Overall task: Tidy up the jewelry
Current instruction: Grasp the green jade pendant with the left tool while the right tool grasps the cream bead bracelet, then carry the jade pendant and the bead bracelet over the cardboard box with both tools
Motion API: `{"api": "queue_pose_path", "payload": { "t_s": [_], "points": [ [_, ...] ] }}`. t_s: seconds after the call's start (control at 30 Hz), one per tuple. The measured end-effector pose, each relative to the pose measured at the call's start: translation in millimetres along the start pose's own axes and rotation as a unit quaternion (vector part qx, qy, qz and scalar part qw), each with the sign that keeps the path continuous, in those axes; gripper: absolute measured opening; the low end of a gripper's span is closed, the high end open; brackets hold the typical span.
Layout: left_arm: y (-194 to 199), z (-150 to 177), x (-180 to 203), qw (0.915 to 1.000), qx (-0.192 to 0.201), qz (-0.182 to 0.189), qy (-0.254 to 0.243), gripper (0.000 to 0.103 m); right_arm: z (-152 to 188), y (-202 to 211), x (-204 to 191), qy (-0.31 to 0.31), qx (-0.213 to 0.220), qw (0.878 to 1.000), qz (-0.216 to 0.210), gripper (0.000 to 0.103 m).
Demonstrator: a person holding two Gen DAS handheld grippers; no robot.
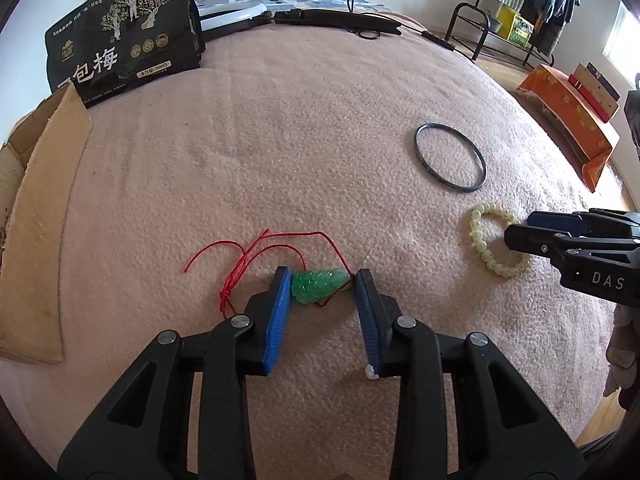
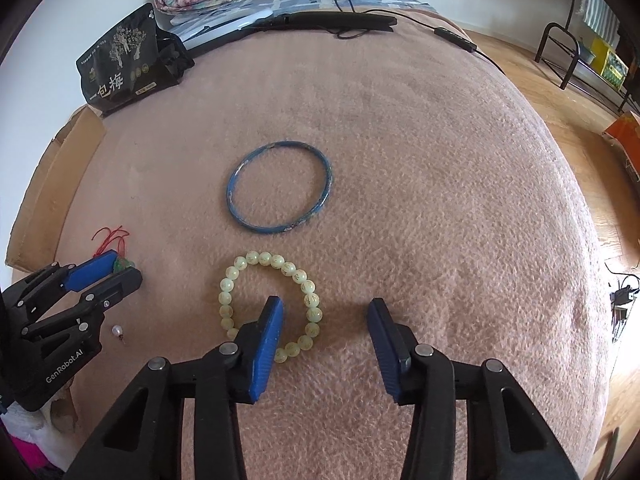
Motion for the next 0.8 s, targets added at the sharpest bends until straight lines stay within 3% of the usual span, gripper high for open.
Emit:
{"api": "queue_pose_path", "payload": {
  "t_s": [0.17,0.23,0.3,0.8],
  "points": [
    [0.9,0.7,0.2,1.0000,0.005,-0.001,-0.007,0.032,-1.6,-1.7,-6.3,0.016,0.000,1.000,0.009,0.026],
    [1.8,1.0,0.0,1.0000,0.004,0.001,-0.007,0.032,-1.7,-2.8,-9.2,0.023,0.000,1.000,0.011,0.013],
    [3.5,1.2,-0.8,1.0000,0.005,0.004,-0.004,0.032,-2.2,-2.2,-9.7,0.023,0.001,1.000,0.008,0.006],
    [36.1,-8.1,-11.7,0.9990,0.032,0.026,0.015,0.031,-16.8,37.7,-12.1,-0.003,0.056,0.998,-0.035,0.005]
  ]
}}
Point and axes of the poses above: each gripper's, at about its wrist camera, not at the fingertips, and y roughly against the way its jaws point, x to its right, z to its underside, the point moved 4 cm from there along -y, roughly the way its jaws point, and after that the axes turned 1 degree about -y, right-handed, at the moved point
